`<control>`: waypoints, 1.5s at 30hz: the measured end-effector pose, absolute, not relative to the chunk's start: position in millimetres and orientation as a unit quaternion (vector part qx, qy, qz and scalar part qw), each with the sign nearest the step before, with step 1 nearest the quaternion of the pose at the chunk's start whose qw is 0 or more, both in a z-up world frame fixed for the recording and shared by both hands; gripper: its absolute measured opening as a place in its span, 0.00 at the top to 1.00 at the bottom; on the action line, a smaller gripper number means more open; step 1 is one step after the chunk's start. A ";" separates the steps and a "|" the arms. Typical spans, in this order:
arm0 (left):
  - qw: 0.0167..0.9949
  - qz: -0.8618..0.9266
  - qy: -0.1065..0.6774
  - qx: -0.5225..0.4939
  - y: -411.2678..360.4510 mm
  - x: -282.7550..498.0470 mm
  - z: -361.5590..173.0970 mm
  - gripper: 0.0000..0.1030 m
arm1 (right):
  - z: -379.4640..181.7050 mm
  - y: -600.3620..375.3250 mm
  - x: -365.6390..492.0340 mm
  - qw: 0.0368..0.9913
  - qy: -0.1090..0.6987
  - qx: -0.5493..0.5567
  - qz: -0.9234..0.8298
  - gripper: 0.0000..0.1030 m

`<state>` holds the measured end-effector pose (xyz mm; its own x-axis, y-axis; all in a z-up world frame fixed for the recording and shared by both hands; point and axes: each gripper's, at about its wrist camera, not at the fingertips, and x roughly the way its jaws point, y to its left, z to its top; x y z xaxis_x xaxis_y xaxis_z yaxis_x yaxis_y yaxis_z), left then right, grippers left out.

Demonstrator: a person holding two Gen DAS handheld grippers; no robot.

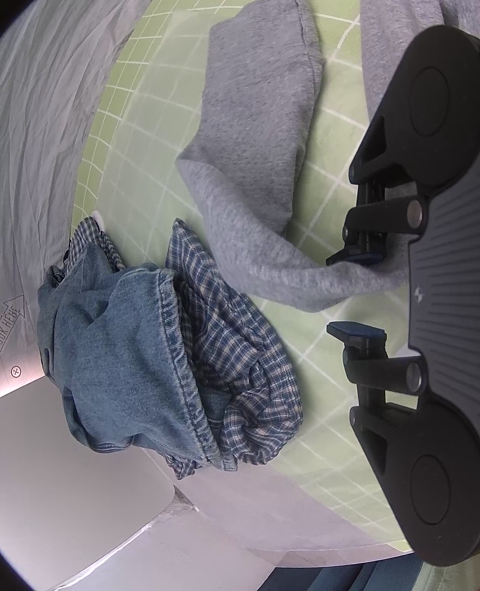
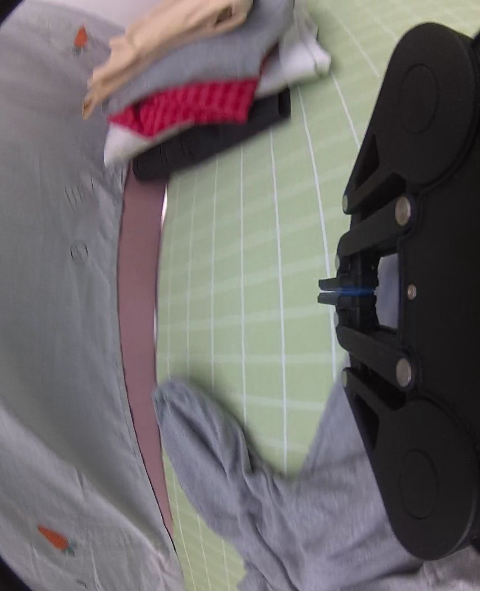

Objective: Fold clothes

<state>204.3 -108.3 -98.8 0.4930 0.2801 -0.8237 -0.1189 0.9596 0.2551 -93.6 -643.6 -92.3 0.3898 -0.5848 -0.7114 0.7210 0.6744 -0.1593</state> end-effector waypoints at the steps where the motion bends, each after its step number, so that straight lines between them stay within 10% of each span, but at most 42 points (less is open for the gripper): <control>1: 0.860 0.118 0.490 0.077 -106.4 204.2 -98.6 0.62 | -86.5 -657.6 -106.7 0.819 0.381 0.099 -0.419 1.00; 5: 0.860 0.124 0.490 0.070 -105.5 204.6 -98.7 0.60 | -79.9 -687.7 -127.3 0.811 0.390 0.137 -0.414 0.96; 17: 0.854 0.153 0.492 0.074 -102.2 206.3 -98.4 0.40 | -114.0 -598.9 -36.1 0.864 0.443 0.113 -0.211 0.35; 21: 0.852 0.153 0.496 0.063 -96.3 207.5 -98.2 0.35 | -119.6 -593.6 -20.6 0.858 0.461 0.107 -0.201 0.30; 24: 0.853 0.155 0.495 0.063 -95.9 207.2 -98.4 0.33 | -119.8 -598.5 -24.4 0.858 0.459 0.121 -0.196 0.38; 27: 0.852 0.152 0.495 0.070 -96.7 207.7 -98.4 0.33 | -116.1 -597.9 -34.7 0.866 0.456 0.094 -0.182 0.93; 29: 0.852 0.148 0.497 0.073 -96.1 208.5 -98.0 0.33 | -113.2 -599.3 -43.3 0.870 0.457 0.077 -0.171 0.98; 43: 0.850 0.151 0.500 0.066 -92.8 210.2 -98.0 0.28 | -76.0 -711.8 -160.1 0.731 0.425 0.046 -0.532 0.97; 45: 0.848 0.150 0.505 0.061 -91.6 211.4 -97.4 0.28 | -75.0 -705.7 -167.6 0.730 0.428 0.037 -0.531 0.72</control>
